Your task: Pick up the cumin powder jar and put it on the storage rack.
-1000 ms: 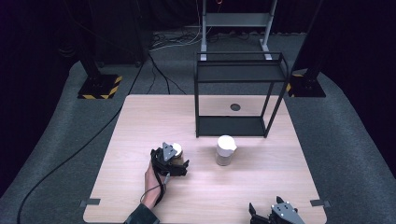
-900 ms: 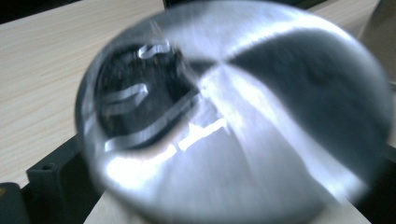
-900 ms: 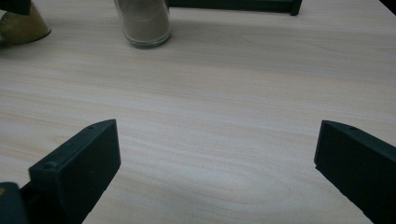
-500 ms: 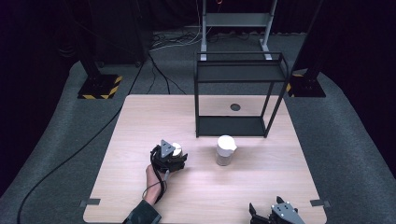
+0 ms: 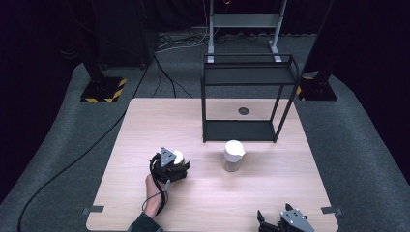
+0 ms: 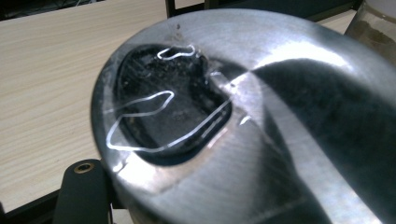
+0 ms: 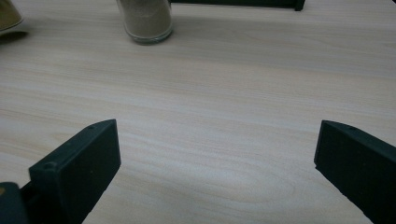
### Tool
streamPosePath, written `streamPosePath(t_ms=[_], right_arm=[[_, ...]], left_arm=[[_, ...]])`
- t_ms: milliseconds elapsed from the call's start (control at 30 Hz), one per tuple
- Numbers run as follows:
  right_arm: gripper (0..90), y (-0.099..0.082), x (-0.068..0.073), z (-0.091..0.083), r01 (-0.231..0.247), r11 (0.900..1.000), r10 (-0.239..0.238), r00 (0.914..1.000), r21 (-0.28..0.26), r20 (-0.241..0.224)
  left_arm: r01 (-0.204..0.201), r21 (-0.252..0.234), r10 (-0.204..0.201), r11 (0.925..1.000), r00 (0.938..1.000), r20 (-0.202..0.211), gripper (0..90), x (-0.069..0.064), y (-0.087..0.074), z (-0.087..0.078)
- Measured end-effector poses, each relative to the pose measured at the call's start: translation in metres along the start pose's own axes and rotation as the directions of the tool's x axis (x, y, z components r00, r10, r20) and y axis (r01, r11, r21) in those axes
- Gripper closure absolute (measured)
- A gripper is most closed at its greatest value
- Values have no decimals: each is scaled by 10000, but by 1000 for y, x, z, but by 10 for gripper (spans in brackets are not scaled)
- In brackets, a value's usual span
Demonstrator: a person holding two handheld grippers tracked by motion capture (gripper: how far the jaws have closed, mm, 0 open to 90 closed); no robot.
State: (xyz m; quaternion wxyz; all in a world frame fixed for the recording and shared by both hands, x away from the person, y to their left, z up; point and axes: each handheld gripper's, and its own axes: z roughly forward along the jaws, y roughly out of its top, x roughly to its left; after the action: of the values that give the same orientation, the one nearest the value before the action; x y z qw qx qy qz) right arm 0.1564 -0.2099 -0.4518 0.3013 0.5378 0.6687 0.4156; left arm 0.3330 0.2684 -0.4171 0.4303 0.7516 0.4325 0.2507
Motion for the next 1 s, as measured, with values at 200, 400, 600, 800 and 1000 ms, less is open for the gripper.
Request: streamPosePath(t_ms=[200,400,600,800,1000], right_arm=[[0,1,0,0,6,10000,-6,10000,52,15],[0,1,0,-2,-26,10000,26,10000,2,84],[0,0,-2,-3,-102,9999,102,9999,-71,81],[0,1,-2,-5,-116,9999,117,9998,-68,151],[0,2,-2,-5,-85,10000,86,9999,-40,111]], left_arm=[[3,-232,0,9997,9999,135,308,2,0,-9],[-185,-310,190,9993,9997,168,307,-1,4,-15],[-242,-432,252,9988,9995,212,308,-2,6,-20],[-436,-532,451,9976,9986,274,308,-4,14,-23],[-528,-578,546,9969,9981,298,308,-5,21,-24]])
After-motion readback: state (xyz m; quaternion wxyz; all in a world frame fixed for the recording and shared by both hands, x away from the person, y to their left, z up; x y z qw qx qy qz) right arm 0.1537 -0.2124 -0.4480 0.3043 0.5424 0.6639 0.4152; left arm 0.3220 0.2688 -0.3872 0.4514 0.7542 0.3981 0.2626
